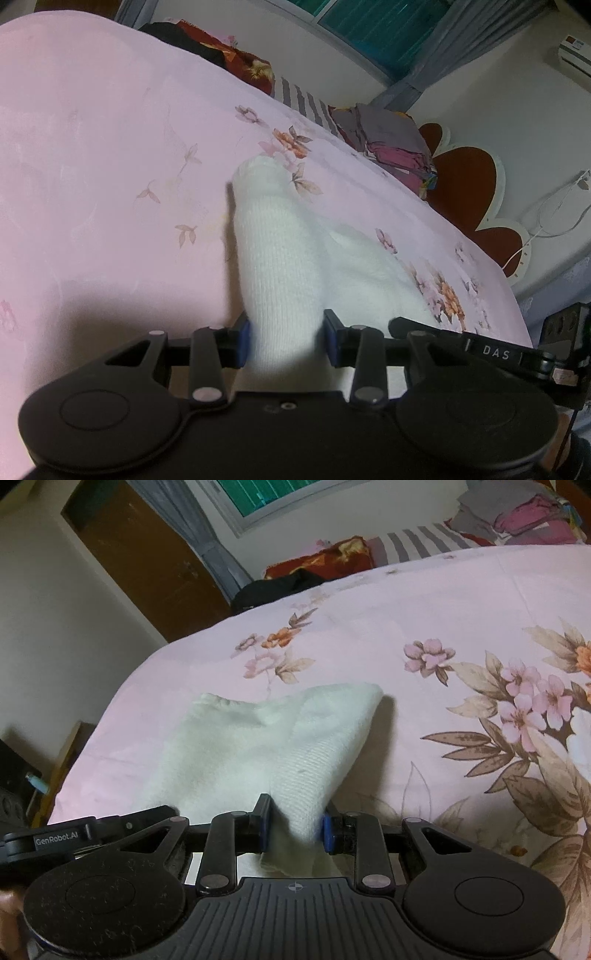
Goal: Fold small clothes
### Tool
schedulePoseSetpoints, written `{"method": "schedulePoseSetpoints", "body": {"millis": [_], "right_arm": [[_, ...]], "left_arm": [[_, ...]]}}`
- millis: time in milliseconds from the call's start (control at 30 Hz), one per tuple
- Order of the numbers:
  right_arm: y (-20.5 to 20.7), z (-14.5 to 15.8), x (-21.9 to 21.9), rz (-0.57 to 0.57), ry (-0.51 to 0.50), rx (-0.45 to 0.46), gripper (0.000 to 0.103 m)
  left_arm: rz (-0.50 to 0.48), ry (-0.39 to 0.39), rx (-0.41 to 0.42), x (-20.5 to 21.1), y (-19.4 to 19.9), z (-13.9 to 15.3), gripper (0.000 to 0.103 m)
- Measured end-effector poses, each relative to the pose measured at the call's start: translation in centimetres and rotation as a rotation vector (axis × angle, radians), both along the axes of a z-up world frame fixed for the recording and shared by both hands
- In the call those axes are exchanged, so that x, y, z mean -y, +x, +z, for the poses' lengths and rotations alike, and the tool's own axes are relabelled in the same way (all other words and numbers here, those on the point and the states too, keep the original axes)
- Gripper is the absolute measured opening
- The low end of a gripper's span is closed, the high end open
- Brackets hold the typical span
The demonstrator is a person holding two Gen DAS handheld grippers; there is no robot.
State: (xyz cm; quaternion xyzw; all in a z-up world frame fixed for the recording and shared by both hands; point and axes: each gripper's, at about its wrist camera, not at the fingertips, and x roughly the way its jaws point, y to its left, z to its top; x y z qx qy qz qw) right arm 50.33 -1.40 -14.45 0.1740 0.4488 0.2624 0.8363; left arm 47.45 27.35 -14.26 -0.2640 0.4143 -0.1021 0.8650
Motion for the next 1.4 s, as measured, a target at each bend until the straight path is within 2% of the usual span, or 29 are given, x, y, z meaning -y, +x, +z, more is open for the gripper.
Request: {"method": "schedulePoseSetpoints", "body": {"millis": [200,267,300,333,367,433,500,533,567,600,700,767,833,867,1000,1133,1167,1267,1367,1400], "right_arm": [[0.0,-1.4,0.1,-0.003,0.0,-0.016,0.027],[0.1,-1.4,0.3,-0.002,0.005,-0.019,0.029],[0.0,-1.2,0.4,-0.004,0.003,-0.018,0.032],[-0.1,-0.8,0.6,-0.004,-0.006,-0.008,0.036],[-0.2,-0.3,0.9,-0.016,-0.028,0.009,0.046],[-0.6,1.5,2.2,-0.06,-0.054,0.081,0.048],[-0.3,2.7,3.0,-0.076,-0.04,0.12,0.045],[0.1,3.2,2.8,-0.071,-0.039,0.138,0.039],[0.4,3.5,2.2,-0.055,-0.054,0.156,0.025],[0.8,3.7,1.2,-0.036,-0.08,0.166,0.022],[1.8,3.2,-1.7,0.033,-0.137,0.185,0.021],[2.5,2.1,-3.2,0.054,-0.225,0.176,0.02],[3.2,-0.2,-3.4,0.038,-0.339,0.135,0.017],[3.3,-0.8,-3.3,0.023,-0.368,0.145,0.017],[3.3,-0.8,-2.7,-0.007,-0.366,0.131,0.018],[0.8,2.0,-1.7,-0.076,-0.29,0.171,0.018],[0.0,2.6,-1.6,-0.086,-0.274,0.182,0.021],[-3.3,3.4,-0.3,-0.081,-0.209,0.165,0.066],[-5.5,3.1,-0.1,-0.062,-0.198,0.152,0.065],[-5.7,2.7,-0.5,-0.05,-0.194,0.132,0.057]], "left_arm": [[-0.015,0.013,0.004,-0.1,0.2,-0.6,0.043],[-0.005,0.017,-0.004,-0.7,0.0,-0.6,0.059],[0.025,0.039,-0.012,-1.2,-0.3,-0.2,0.073],[0.051,0.058,-0.005,-1.8,-0.8,0.3,0.074],[0.07,0.08,0.03,-2.3,-1.4,1.2,0.071],[0.066,0.138,0.095,-2.6,-1.8,2.8,0.043],[0.017,0.199,0.143,-1.8,-0.7,4.1,0.037],[-0.014,0.223,0.155,-1.2,0.1,4.4,0.036],[-0.038,0.238,0.156,-0.6,0.9,4.5,0.035],[-0.059,0.251,0.159,-0.1,1.7,4.4,0.034],[-0.127,0.291,0.118,1.3,3.9,2.9,0.028],[-0.155,0.31,0.101,1.7,4.0,1.7,0.029],[-0.169,0.306,0.109,1.9,4.0,1.1,0.03],[-0.172,0.308,0.11,1.9,3.9,1.2,0.029],[-0.192,0.334,0.118,2.1,3.5,1.6,0.029],[-0.179,0.318,0.18,1.1,0.8,3.6,0.028],[-0.176,0.328,0.192,0.9,-0.4,3.9,0.028],[-0.169,0.337,0.198,0.4,-3.5,3.6,0.028],[-0.16,0.315,0.158,0.5,-3.9,2.1,0.028],[-0.152,0.297,0.149,0.5,-3.6,1.8,0.026]]}}
